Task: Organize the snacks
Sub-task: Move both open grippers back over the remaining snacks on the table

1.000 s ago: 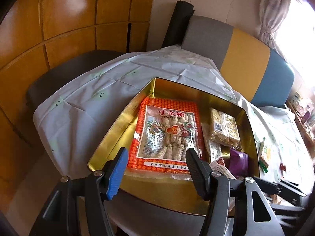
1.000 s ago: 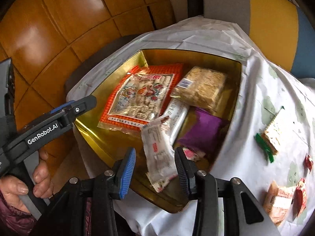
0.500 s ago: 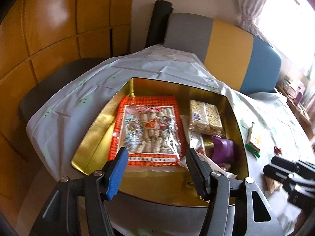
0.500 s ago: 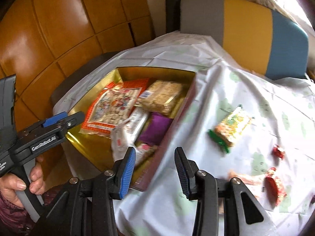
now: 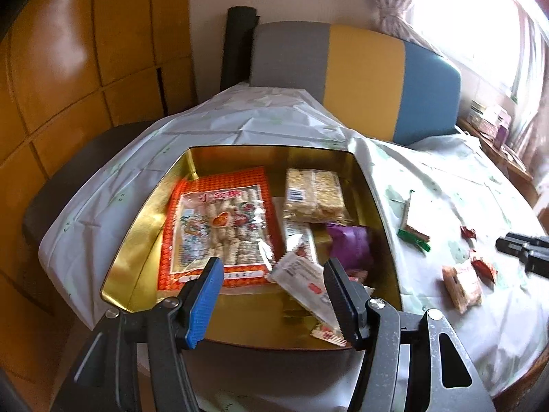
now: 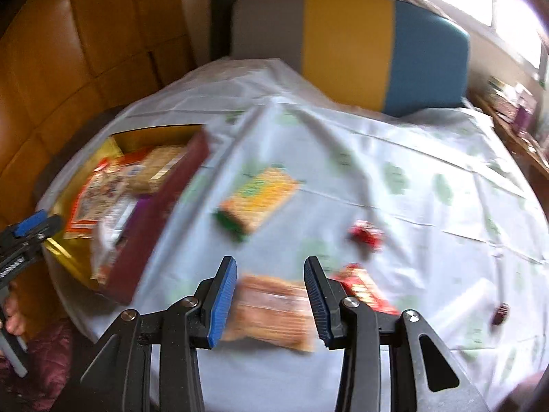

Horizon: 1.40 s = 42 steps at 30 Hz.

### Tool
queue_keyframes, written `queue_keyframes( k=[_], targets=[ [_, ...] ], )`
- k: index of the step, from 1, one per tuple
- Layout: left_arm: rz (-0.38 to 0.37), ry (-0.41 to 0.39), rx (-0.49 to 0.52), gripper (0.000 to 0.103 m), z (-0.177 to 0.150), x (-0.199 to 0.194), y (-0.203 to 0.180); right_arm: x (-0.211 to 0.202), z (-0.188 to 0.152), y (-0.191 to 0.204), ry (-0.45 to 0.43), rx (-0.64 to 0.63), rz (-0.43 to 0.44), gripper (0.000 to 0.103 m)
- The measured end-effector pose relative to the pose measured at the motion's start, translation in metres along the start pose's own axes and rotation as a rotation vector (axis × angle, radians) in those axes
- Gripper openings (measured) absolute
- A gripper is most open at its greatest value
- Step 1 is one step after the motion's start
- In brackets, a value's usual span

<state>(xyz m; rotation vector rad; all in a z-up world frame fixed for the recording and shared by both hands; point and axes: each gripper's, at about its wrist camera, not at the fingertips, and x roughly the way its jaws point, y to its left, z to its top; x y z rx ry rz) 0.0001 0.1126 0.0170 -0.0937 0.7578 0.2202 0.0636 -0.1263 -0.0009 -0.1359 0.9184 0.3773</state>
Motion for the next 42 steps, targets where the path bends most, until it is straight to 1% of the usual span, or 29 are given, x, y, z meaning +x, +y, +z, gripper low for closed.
queue_keyframes(
  k=[8,11,13,15,19,22,23,24,26,27,29,30,32,34,36,38,39,42],
  targets=[
    [-0.04,0.005,0.081,0.061,-0.001,-0.002,-0.031,-0.014,-0.007,-0.08,0.01,0.085,-0.155,0.042],
    [-0.063,0.011,0.117,0.061,-0.001,-0.003,-0.046,-0.015,-0.011,-0.11,0.014,0.162,-0.191,0.042],
    [-0.08,0.011,0.144,0.061,0.0,-0.004,-0.057,-0.015,-0.012,-0.122,0.022,0.216,-0.224,0.042],
    [-0.113,0.014,0.186,0.061,0.0,-0.006,-0.072,-0.012,-0.012,-0.135,0.03,0.274,-0.246,0.042],
    [-0.188,0.043,0.25,0.061,0.0,-0.003,-0.099,-0.01,-0.016,-0.158,0.039,0.399,-0.195,0.042],
    [-0.247,0.064,0.341,0.061,-0.006,0.004,-0.13,-0.009,-0.018,-0.166,0.04,0.454,-0.17,0.042],
    [-0.262,0.077,0.364,0.061,-0.007,0.007,-0.137,-0.009,-0.018,-0.168,0.041,0.466,-0.167,0.042],
    [-0.297,0.106,0.4,0.061,-0.009,0.013,-0.148,-0.009,-0.018,-0.17,0.038,0.475,-0.164,0.042],
    [-0.332,0.128,0.447,0.061,-0.013,0.019,-0.164,-0.01,-0.02,-0.168,0.038,0.479,-0.156,0.042],
    [-0.335,0.131,0.478,0.061,-0.015,0.021,-0.171,-0.009,-0.02,-0.168,0.042,0.48,-0.152,0.042],
    [-0.346,0.12,0.577,0.062,-0.022,0.025,-0.19,-0.008,-0.02,-0.167,0.046,0.476,-0.148,0.042],
    [-0.346,0.119,0.625,0.069,-0.024,0.027,-0.198,-0.007,-0.02,-0.166,0.047,0.472,-0.145,0.042],
    [-0.362,0.118,0.703,0.076,-0.028,0.03,-0.209,-0.006,-0.021,-0.166,0.053,0.473,-0.138,0.042],
    [-0.38,0.114,0.774,0.076,-0.03,0.033,-0.221,-0.004,-0.021,-0.165,0.062,0.472,-0.132,0.042],
    [-0.402,0.106,0.838,0.08,-0.032,0.036,-0.232,-0.004,-0.021,-0.165,0.064,0.473,-0.127,0.042],
    [-0.419,0.102,0.879,0.082,-0.035,0.04,-0.24,-0.003,-0.022,-0.165,0.069,0.477,-0.114,0.042],
    [-0.441,0.109,0.902,0.082,-0.036,0.044,-0.244,-0.002,-0.022,-0.165,0.074,0.477,-0.106,0.042],
    [-0.473,0.133,0.952,0.082,-0.038,0.056,-0.253,-0.001,-0.022,-0.162,0.081,0.464,-0.093,0.042]
  ],
)
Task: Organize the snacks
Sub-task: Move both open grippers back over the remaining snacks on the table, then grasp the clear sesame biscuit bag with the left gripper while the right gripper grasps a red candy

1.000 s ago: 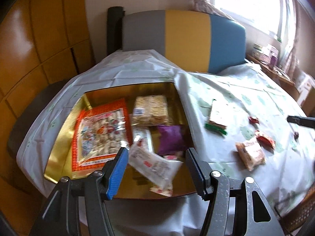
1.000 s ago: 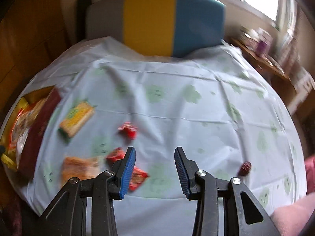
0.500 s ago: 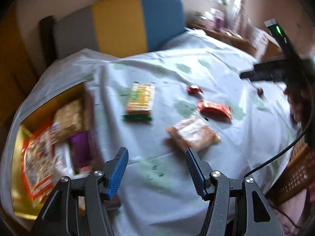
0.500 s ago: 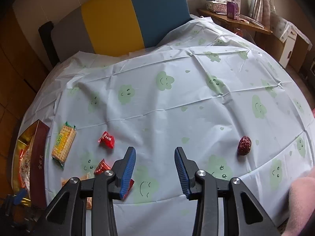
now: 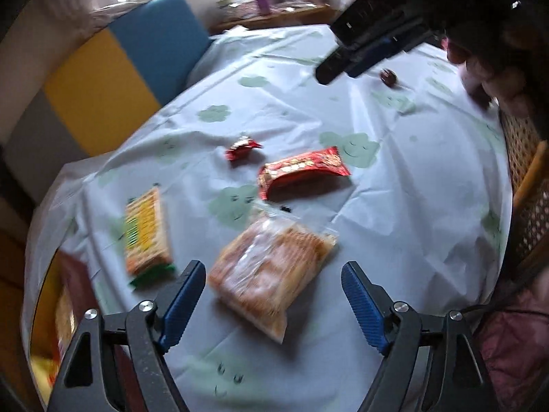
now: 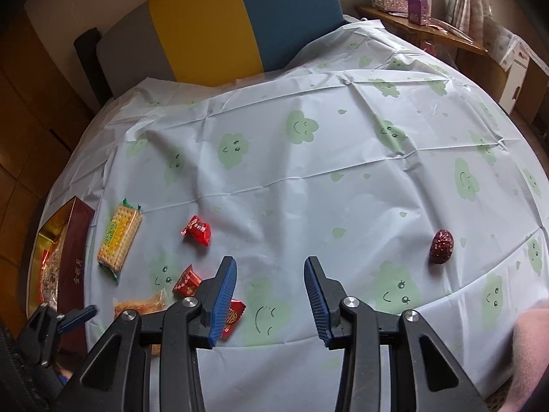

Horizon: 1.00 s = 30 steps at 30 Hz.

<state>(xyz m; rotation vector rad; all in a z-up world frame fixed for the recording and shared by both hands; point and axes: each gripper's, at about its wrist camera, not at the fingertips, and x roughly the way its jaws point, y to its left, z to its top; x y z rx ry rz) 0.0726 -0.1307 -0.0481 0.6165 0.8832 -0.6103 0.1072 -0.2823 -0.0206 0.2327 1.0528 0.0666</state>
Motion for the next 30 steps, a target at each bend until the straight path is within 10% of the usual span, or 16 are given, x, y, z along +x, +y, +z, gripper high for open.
queue_keyframes(
  k=[8,12,23,30],
  targets=[
    [-0.06,0.004,-0.074,0.081,0.004,0.027,0.016,0.005,-0.001,0.005,0.024,-0.026,0.003,0.042],
    [-0.053,-0.023,-0.188,0.06,-0.005,0.021,0.026,0.005,-0.001,0.006,0.027,-0.028,0.005,0.042],
    [0.1,-0.059,-0.423,0.063,-0.059,-0.004,0.018,0.011,-0.004,0.011,0.053,-0.06,-0.02,0.042],
    [0.067,-0.09,-0.451,0.065,-0.064,0.001,0.024,0.019,-0.009,0.015,0.088,-0.092,-0.06,0.042]
  ],
)
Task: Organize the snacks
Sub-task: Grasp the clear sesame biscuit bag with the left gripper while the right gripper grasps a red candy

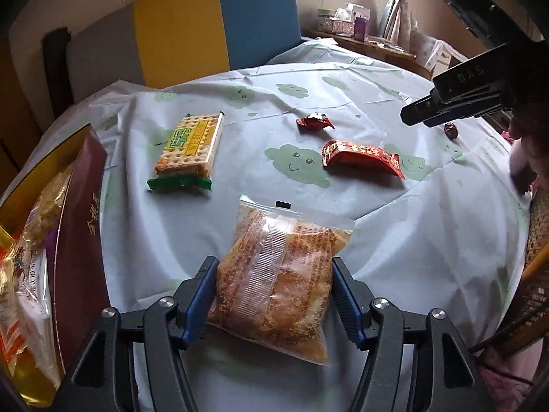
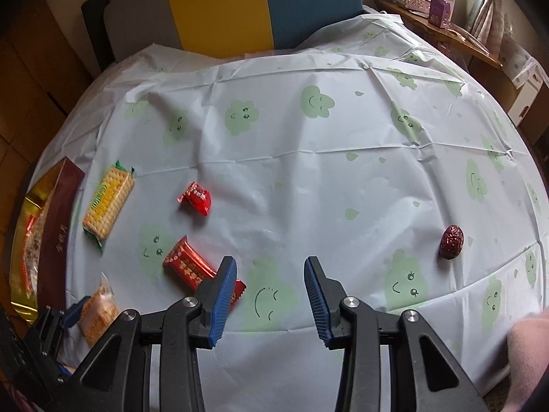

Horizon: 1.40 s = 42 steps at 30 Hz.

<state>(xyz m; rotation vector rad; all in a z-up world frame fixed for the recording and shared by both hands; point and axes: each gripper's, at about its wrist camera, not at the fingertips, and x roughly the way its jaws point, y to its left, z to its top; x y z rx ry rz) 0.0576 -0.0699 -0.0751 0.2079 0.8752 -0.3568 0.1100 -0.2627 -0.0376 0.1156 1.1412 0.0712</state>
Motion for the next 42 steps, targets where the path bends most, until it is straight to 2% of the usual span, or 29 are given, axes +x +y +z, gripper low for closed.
queue_keyframes(
  k=[5,9,14,18,23,25,26,27,30,37,42],
  targets=[
    [0.006,-0.056,0.006,0.065,-0.007,-0.003,-0.003,0.0,-0.002,0.008,0.003,-0.028,0.011,0.042],
    [0.003,-0.071,-0.002,0.065,-0.008,-0.004,-0.003,-0.006,-0.002,0.022,-0.004,-0.069,0.071,0.042],
    [-0.003,-0.078,-0.019,0.065,-0.01,-0.007,-0.002,-0.009,0.011,0.058,-0.024,-0.203,0.092,0.041],
    [-0.005,-0.08,-0.024,0.065,-0.012,-0.008,-0.001,0.017,0.028,0.084,-0.003,-0.326,0.047,0.041],
    [-0.009,-0.079,-0.034,0.065,-0.011,-0.008,0.0,0.056,0.045,0.096,0.037,-0.392,-0.028,0.041],
    [-0.01,-0.079,-0.037,0.065,-0.01,-0.008,-0.001,0.068,0.05,0.098,0.049,-0.406,-0.041,0.037],
    [-0.01,-0.079,-0.037,0.065,-0.01,-0.008,-0.001,0.073,0.051,0.099,0.061,-0.411,-0.042,0.031],
    [-0.01,-0.079,-0.038,0.065,-0.01,-0.008,-0.001,0.079,0.052,0.1,0.077,-0.418,-0.056,0.025],
    [-0.008,-0.081,-0.039,0.065,-0.011,-0.008,-0.001,0.081,0.05,0.099,0.081,-0.428,-0.051,0.021],
    [-0.004,-0.079,-0.04,0.065,-0.011,-0.008,-0.002,0.059,0.038,0.071,0.057,-0.367,-0.091,0.021],
    [0.001,-0.069,-0.044,0.065,-0.008,-0.007,-0.002,0.06,0.03,0.033,0.12,-0.263,-0.103,0.021]
  ],
)
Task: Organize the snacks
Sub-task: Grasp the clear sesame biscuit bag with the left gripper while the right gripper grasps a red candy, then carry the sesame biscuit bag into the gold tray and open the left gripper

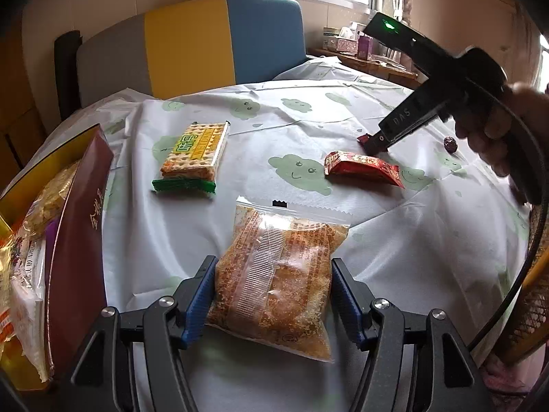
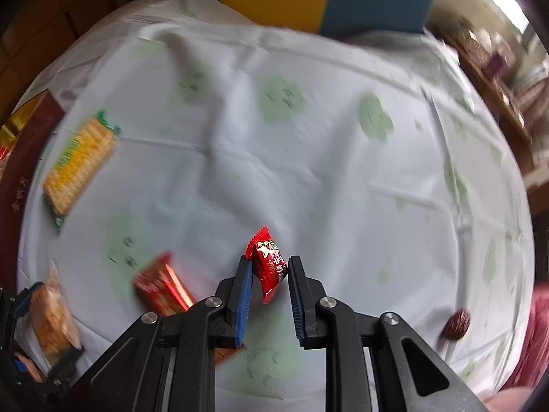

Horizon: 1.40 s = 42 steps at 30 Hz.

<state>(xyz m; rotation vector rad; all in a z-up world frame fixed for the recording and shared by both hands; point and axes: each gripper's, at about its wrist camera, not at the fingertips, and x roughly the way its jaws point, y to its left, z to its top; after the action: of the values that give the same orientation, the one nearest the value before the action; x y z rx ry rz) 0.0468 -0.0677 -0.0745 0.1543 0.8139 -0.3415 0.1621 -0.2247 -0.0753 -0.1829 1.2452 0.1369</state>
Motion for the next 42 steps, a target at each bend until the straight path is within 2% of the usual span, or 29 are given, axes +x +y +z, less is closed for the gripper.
queue_keyframes(
  k=[3,7,11,14,18,23,30,37,42],
  targets=[
    [0.001,0.022,-0.014,0.061,0.005,0.001,0.001,0.002,-0.004,-0.01,-0.002,0.045,0.035,0.021],
    [-0.027,0.047,-0.048,0.06,0.008,0.0,0.007,0.004,-0.004,-0.012,-0.006,0.049,0.036,0.021],
    [-0.093,0.064,-0.152,0.06,0.012,-0.01,0.021,0.005,-0.004,-0.017,-0.004,0.06,0.057,0.021],
    [-0.109,0.042,-0.188,0.06,0.014,-0.025,0.027,0.007,-0.003,-0.02,-0.003,0.057,0.061,0.021],
    [-0.095,0.001,-0.219,0.06,0.019,-0.05,0.036,0.009,-0.003,-0.023,-0.009,0.047,0.056,0.021],
    [-0.039,-0.041,-0.275,0.06,0.023,-0.08,0.058,0.014,-0.007,-0.013,-0.022,0.021,0.027,0.021],
    [0.123,-0.113,-0.414,0.06,0.017,-0.123,0.125,0.016,-0.01,0.002,-0.027,-0.012,-0.005,0.022],
    [0.303,-0.083,-0.576,0.06,-0.016,-0.133,0.194,0.017,-0.014,0.013,-0.033,-0.03,-0.023,0.022],
    [0.325,-0.052,-0.628,0.063,-0.034,-0.126,0.211,0.015,-0.017,0.02,-0.036,-0.036,-0.03,0.022]
  ],
)
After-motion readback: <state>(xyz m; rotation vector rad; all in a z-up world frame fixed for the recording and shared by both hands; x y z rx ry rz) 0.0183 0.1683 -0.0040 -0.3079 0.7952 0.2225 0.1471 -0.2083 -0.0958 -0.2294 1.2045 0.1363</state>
